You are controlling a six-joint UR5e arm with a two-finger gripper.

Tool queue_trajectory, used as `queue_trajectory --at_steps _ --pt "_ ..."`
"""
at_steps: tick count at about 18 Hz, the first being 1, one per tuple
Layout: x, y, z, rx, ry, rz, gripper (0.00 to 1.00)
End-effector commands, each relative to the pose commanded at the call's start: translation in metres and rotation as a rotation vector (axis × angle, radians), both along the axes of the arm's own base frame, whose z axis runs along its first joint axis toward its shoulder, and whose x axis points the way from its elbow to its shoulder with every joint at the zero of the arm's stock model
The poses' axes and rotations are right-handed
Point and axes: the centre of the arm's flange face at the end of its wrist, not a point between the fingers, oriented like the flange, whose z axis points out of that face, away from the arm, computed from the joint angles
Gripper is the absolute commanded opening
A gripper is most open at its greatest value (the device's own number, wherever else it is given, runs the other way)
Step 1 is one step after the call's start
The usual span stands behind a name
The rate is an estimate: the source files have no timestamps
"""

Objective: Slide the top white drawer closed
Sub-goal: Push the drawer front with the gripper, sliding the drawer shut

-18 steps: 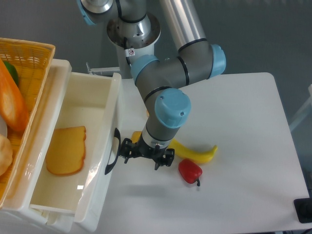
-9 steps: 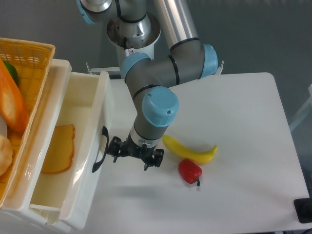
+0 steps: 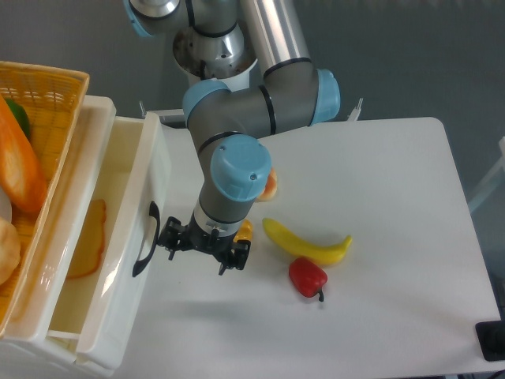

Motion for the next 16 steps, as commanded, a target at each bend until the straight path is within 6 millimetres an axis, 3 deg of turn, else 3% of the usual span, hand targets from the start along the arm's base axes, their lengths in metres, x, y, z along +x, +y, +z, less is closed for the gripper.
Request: queue_trajectory --at_steps 16 --pt "0.027 0.017 -0.001 0.011 0.010 -0.073 1.00"
